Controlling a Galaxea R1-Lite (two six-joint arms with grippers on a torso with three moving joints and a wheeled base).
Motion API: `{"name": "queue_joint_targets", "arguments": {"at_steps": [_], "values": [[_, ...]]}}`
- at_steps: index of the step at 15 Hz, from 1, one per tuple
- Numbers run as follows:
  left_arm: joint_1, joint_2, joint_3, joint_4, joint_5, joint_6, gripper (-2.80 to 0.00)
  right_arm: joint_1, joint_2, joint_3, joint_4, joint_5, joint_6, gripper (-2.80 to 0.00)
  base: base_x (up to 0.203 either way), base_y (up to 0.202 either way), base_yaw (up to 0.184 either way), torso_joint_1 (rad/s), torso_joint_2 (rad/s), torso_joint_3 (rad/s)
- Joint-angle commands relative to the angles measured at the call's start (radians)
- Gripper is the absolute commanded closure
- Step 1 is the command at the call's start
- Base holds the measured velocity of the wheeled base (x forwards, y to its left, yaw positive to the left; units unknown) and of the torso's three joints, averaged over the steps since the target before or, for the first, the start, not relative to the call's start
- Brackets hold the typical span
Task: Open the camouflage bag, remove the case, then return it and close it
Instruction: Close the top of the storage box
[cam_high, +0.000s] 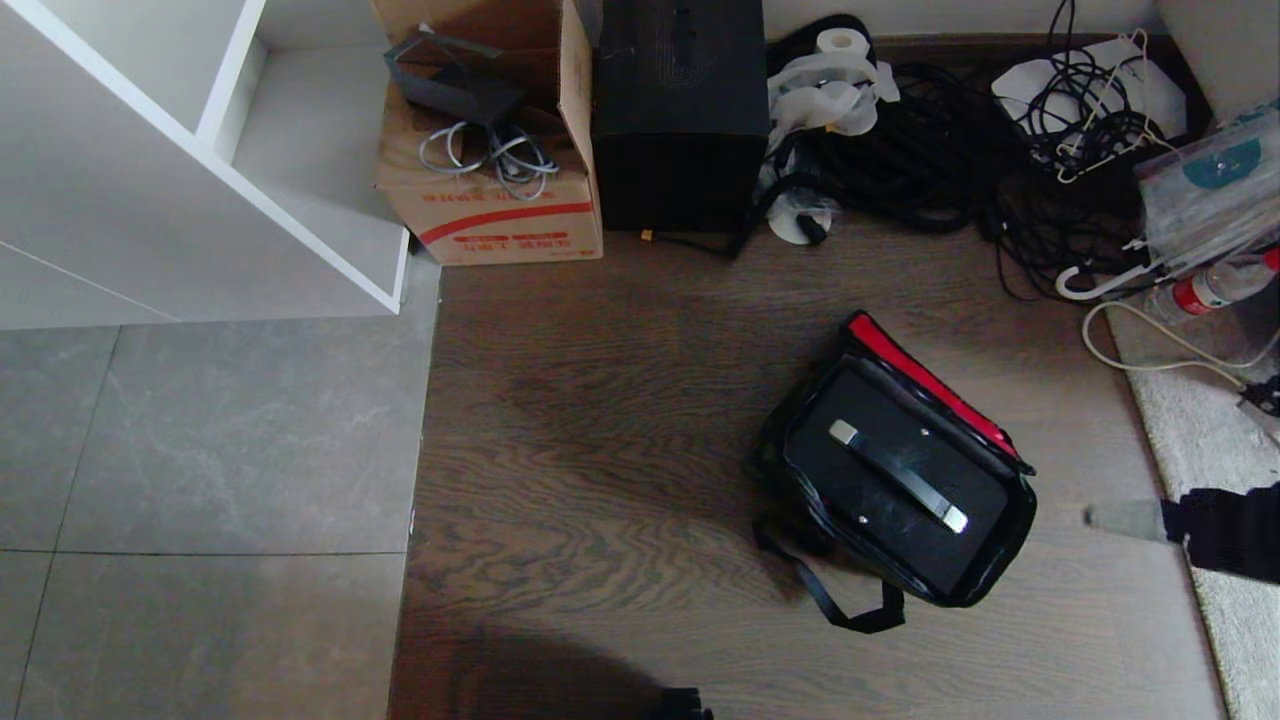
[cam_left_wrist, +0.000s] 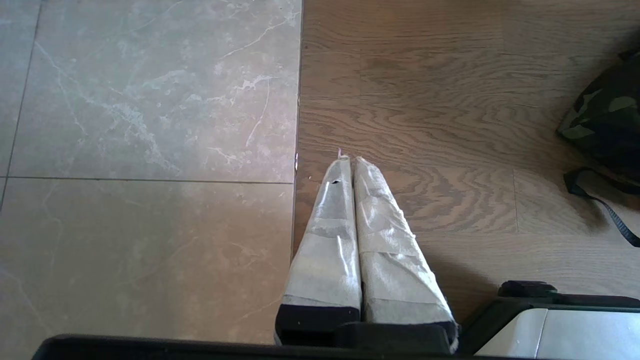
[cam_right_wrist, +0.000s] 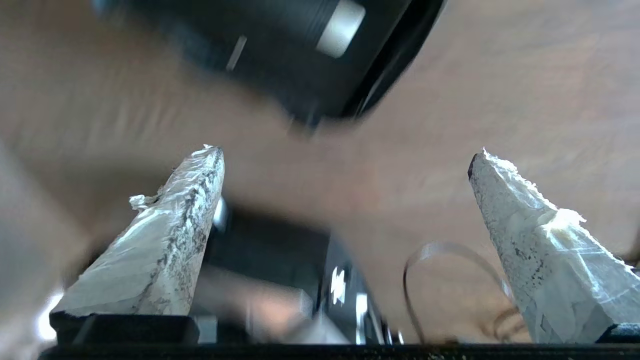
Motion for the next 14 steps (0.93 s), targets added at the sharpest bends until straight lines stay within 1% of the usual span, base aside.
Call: {"name": "queue_joint_targets", "arguments": {"at_steps": [1, 2, 5, 7, 9, 10, 12, 13, 14], "values": [[0.0, 0.0, 0.009, 0.0, 0.0, 0.0, 0.0, 0.0, 0.277, -0.099, -0.136, -0.058, 0.073, -2.8, 0.0, 0.0, 0.0, 0.0, 0.0, 0.0], [0.0, 0.0, 0.009, 0.0, 0.0, 0.0, 0.0, -0.001, 0.352, -0.135, -0.2, -0.087, 0.111, -2.8, 0.0, 0.0, 0.0, 0.0, 0.0, 0.0], [0.0, -0.002, 0.009, 0.0, 0.0, 0.0, 0.0, -0.003, 0.555, -0.223, -0.431, -0.176, 0.257, -2.8, 0.0, 0.0, 0.0, 0.0, 0.0, 0.0], [0.0, -0.002, 0.009, 0.0, 0.0, 0.0, 0.0, -0.003, 0.654, -0.33, -0.487, -0.2, 0.352, -2.8, 0.0, 0.0, 0.0, 0.0, 0.0, 0.0], [0.0, -0.002, 0.009, 0.0, 0.0, 0.0, 0.0, -0.002, 0.745, -0.456, -0.488, -0.208, 0.433, -2.8, 0.0, 0.0, 0.0, 0.0, 0.0, 0.0], [0.0, -0.002, 0.009, 0.0, 0.0, 0.0, 0.0, -0.003, 0.793, -0.51, -0.468, -0.211, 0.459, -2.8, 0.0, 0.0, 0.0, 0.0, 0.0, 0.0], [0.0, -0.002, 0.011, 0.0, 0.0, 0.0, 0.0, -0.005, 0.85, -0.604, -0.367, -0.236, 0.497, -2.8, 0.0, 0.0, 0.0, 0.0, 0.0, 0.0], [0.0, -0.002, 0.009, 0.0, 0.0, 0.0, 0.0, -0.006, 0.876, -0.644, -0.31, -0.266, 0.511, -2.8, 0.0, 0.0, 0.0, 0.0, 0.0, 0.0], [0.0, -0.002, 0.009, 0.0, 0.0, 0.0, 0.0, -0.007, 0.899, -0.668, -0.282, -0.29, 0.533, -2.8, 0.0, 0.0, 0.0, 0.0, 0.0, 0.0]]}}
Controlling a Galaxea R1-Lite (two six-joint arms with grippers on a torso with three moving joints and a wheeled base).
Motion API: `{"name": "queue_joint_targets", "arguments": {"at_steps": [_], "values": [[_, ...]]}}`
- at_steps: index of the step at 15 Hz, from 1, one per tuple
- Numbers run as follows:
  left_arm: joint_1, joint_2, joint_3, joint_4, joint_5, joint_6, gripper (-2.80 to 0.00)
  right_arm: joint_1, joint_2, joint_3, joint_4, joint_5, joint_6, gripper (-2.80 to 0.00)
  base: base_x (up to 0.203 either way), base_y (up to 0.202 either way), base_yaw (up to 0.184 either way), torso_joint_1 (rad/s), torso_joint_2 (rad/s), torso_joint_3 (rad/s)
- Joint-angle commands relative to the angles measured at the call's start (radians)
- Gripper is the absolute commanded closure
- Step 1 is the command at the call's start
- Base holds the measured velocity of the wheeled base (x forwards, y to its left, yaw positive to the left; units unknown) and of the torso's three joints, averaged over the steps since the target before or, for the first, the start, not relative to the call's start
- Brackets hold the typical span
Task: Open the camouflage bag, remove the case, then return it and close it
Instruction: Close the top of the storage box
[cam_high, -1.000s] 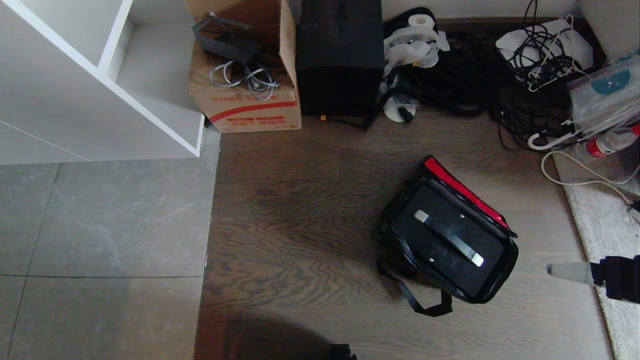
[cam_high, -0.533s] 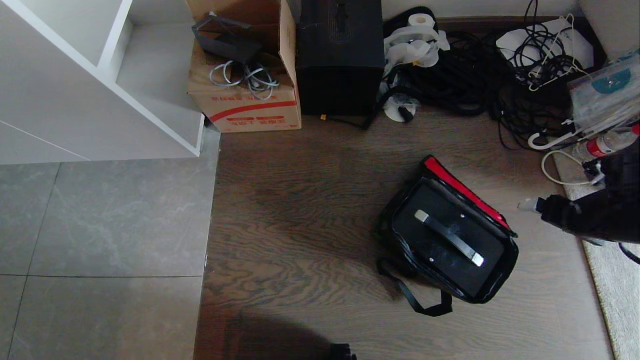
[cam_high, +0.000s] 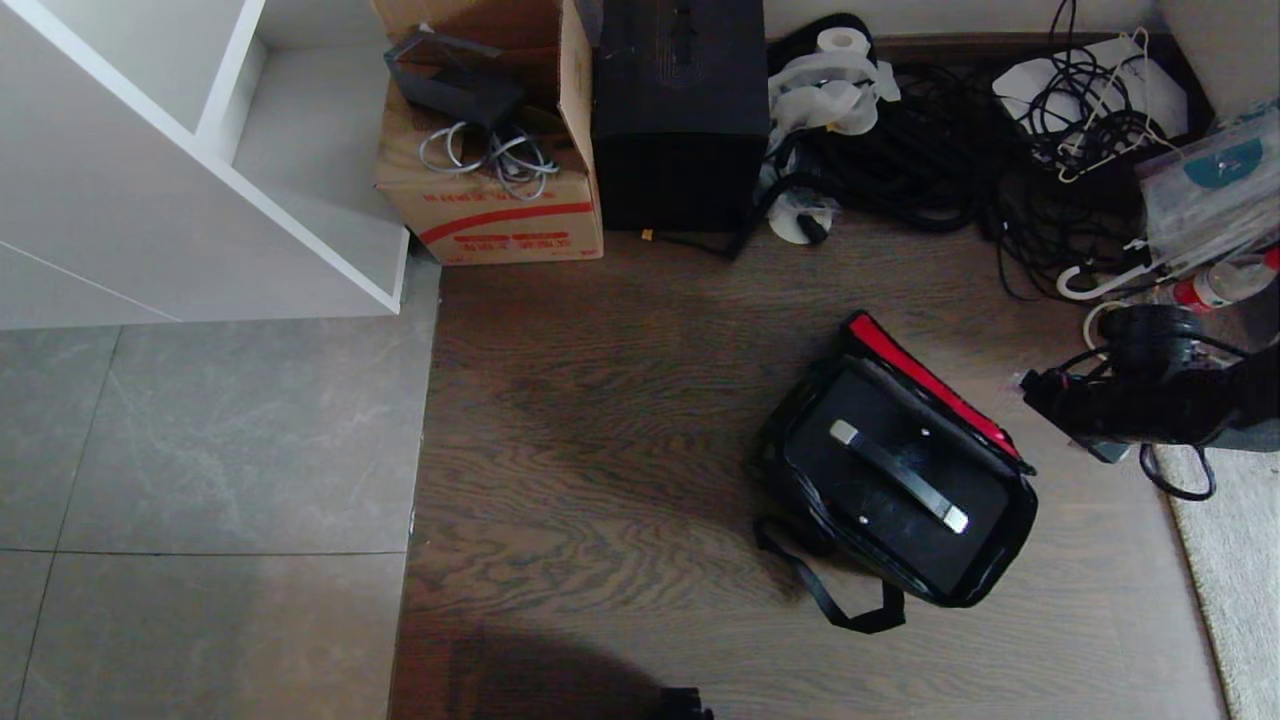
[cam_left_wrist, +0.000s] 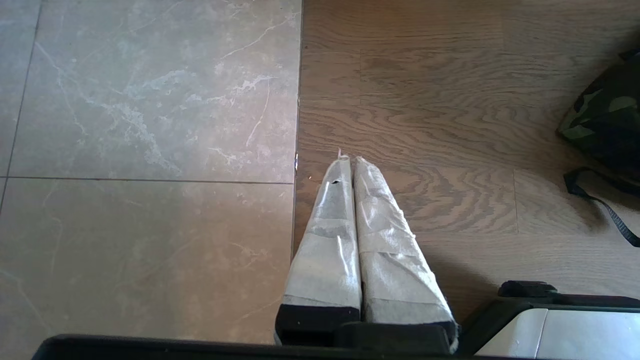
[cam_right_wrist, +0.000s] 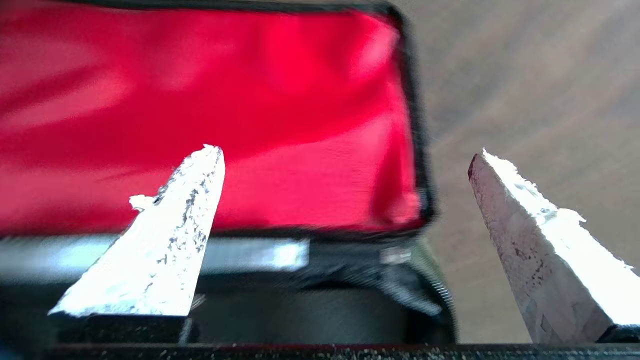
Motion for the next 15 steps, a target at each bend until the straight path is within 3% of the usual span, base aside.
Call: {"name": "queue_joint_targets", "arguments": {"at_steps": [1, 4, 6, 9, 11, 15], "values": [[0.0, -0.002, 0.009, -0.001, 0.0, 0.0, 0.0, -0.007, 0.091, -0.058, 0.036, -0.02, 0.068, -2.8, 0.0, 0.0, 0.0, 0.0, 0.0, 0.0], [0.0, -0.003, 0.011, -0.001, 0.0, 0.0, 0.0, -0.014, 0.114, -0.059, 0.045, -0.01, 0.109, -2.8, 0.0, 0.0, 0.0, 0.0, 0.0, 0.0], [0.0, -0.003, 0.011, -0.001, 0.0, 0.0, 0.0, -0.014, 0.124, -0.064, 0.045, 0.028, 0.206, -2.8, 0.0, 0.0, 0.0, 0.0, 0.0, 0.0], [0.0, -0.002, 0.011, -0.001, 0.0, 0.0, 0.0, -0.025, 0.145, -0.076, 0.044, 0.089, 0.285, -2.8, 0.0, 0.0, 0.0, 0.0, 0.0, 0.0], [0.0, -0.002, 0.011, -0.001, 0.0, 0.0, 0.0, -0.036, 0.158, -0.081, 0.044, 0.139, 0.318, -2.8, 0.0, 0.0, 0.0, 0.0, 0.0, 0.0], [0.0, -0.002, 0.009, -0.001, 0.0, 0.0, 0.0, -0.056, 0.174, -0.088, 0.038, 0.148, 0.34, -2.8, 0.0, 0.0, 0.0, 0.0, 0.0, 0.0]]}}
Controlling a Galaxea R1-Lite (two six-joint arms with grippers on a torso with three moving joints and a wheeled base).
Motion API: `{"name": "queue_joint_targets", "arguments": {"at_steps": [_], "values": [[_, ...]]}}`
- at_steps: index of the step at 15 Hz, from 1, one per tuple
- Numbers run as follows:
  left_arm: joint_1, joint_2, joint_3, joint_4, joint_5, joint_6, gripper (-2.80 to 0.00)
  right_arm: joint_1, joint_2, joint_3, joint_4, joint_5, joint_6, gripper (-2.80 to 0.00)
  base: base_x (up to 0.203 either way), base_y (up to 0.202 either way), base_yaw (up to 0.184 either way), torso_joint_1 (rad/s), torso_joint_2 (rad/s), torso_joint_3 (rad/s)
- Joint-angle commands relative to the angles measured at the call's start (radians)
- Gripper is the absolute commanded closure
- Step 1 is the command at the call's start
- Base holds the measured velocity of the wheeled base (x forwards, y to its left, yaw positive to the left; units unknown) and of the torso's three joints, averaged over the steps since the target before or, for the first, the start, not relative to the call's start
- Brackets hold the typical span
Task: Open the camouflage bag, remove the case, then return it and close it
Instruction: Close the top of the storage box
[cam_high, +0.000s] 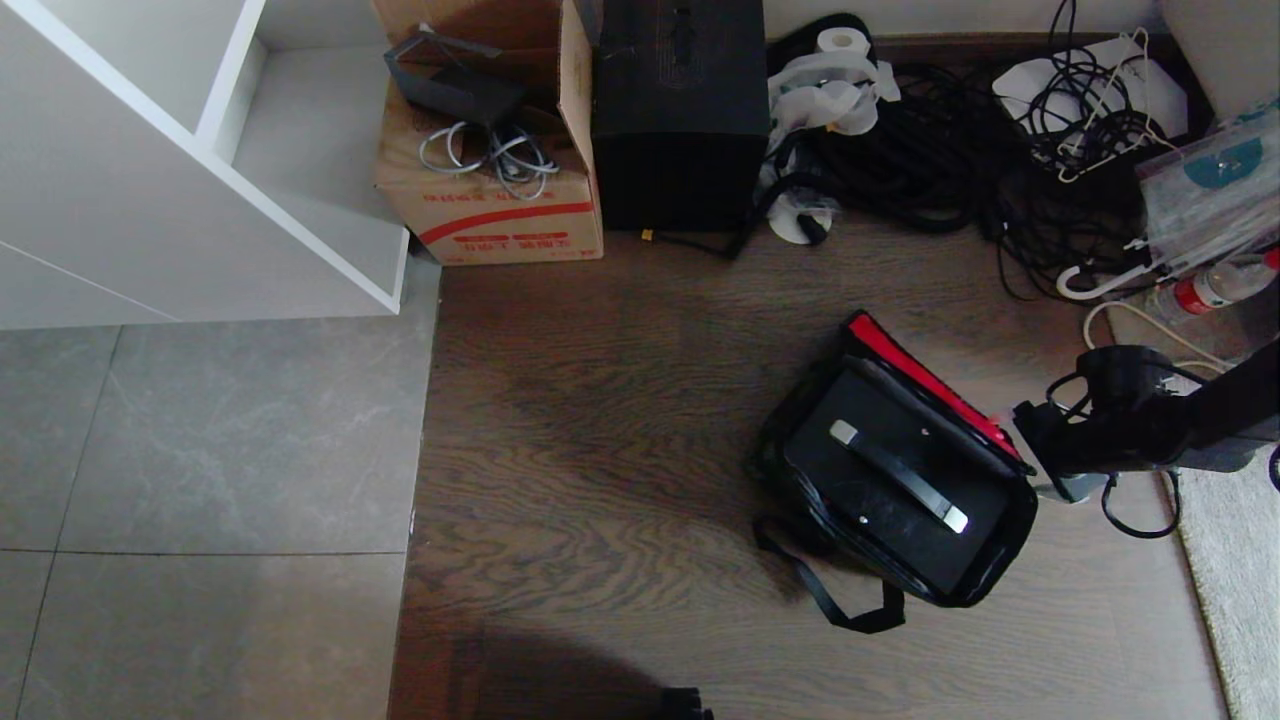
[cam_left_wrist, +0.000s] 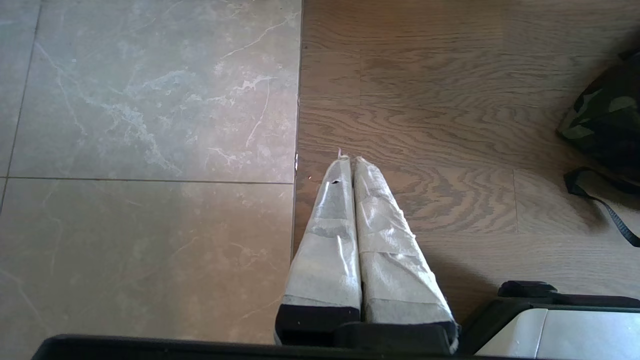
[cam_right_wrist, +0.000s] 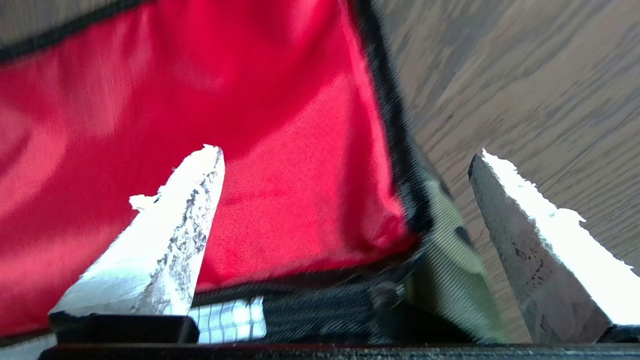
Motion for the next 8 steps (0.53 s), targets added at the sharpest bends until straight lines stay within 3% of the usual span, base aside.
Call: {"name": "queue_joint_targets", "arguments": {"at_steps": [1, 8], "values": [[0.0, -0.002, 0.011, 0.0, 0.0, 0.0, 0.0, -0.017, 0.014, -0.005, -0.002, 0.026, 0.032, -2.8, 0.0, 0.0, 0.0, 0.0, 0.0, 0.0], [0.0, -0.002, 0.009, 0.0, 0.0, 0.0, 0.0, -0.036, 0.052, -0.04, -0.004, 0.076, 0.115, -2.8, 0.0, 0.0, 0.0, 0.0, 0.0, 0.0]]}}
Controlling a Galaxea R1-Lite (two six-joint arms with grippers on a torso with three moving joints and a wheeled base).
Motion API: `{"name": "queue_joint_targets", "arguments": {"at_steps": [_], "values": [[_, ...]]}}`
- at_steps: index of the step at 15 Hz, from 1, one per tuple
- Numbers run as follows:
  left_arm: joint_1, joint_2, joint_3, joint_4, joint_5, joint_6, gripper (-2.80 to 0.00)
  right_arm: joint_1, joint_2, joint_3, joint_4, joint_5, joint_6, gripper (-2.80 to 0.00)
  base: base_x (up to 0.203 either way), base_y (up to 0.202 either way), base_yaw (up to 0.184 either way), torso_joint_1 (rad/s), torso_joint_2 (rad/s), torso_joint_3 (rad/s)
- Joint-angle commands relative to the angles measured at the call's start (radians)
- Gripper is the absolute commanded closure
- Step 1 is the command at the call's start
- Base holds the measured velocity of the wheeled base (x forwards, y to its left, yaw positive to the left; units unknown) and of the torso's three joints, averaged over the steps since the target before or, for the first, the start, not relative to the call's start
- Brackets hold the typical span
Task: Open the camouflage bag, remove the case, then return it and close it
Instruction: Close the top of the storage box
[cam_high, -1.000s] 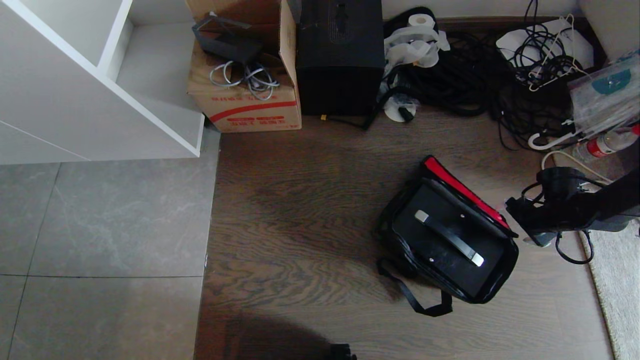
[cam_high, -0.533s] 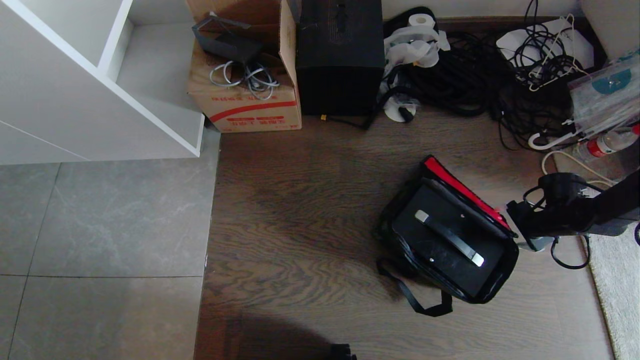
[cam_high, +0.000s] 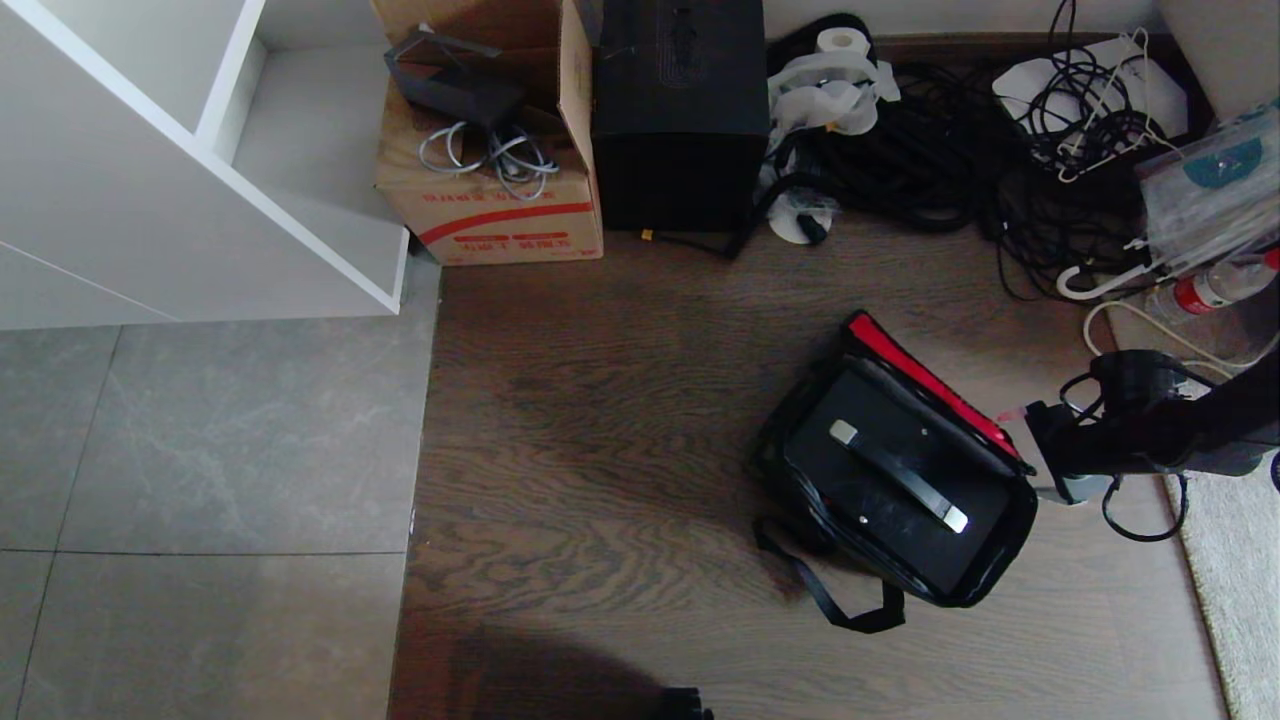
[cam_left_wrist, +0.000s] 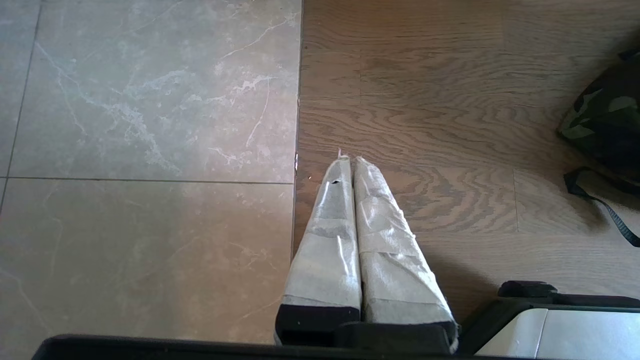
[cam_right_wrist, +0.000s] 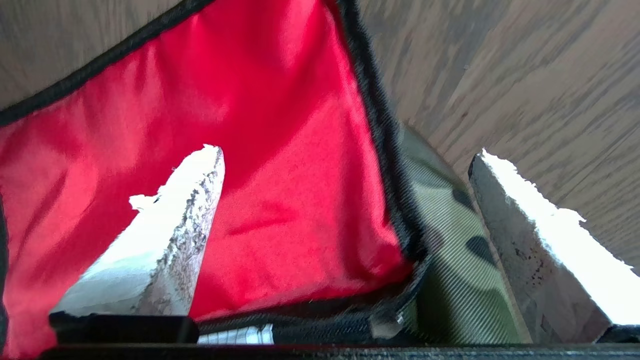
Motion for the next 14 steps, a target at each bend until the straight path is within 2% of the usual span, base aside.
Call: {"name": "queue_joint_targets", "arguments": {"at_steps": [1, 3, 7, 8, 9, 14], "values": [[0.0, -0.002, 0.009, 0.0, 0.0, 0.0, 0.0, -0.001, 0.029, -0.003, 0.0, 0.011, 0.009, -2.8, 0.0, 0.0, 0.0, 0.0, 0.0, 0.0], [0.0, -0.002, 0.011, 0.0, 0.0, 0.0, 0.0, -0.001, 0.045, -0.024, -0.001, 0.035, 0.023, -2.8, 0.0, 0.0, 0.0, 0.0, 0.0, 0.0], [0.0, -0.003, 0.011, 0.0, 0.0, 0.0, 0.0, -0.011, 0.084, -0.104, -0.001, 0.028, 0.044, -2.8, 0.0, 0.0, 0.0, 0.0, 0.0, 0.0], [0.0, -0.003, 0.011, 0.0, 0.0, 0.0, 0.0, -0.016, 0.089, -0.122, -0.001, 0.028, 0.049, -1.63, 0.0, 0.0, 0.0, 0.0, 0.0, 0.0], [0.0, -0.003, 0.011, 0.0, 0.0, 0.0, 0.0, -0.016, 0.101, -0.142, -0.001, 0.029, 0.05, 0.0, 0.0, 0.0, 0.0, 0.0, 0.0, 0.0], [0.0, -0.003, 0.011, 0.0, 0.0, 0.0, 0.0, -0.014, 0.112, -0.158, -0.003, 0.039, 0.045, 0.0, 0.0, 0.0, 0.0, 0.0, 0.0, 0.0]]}}
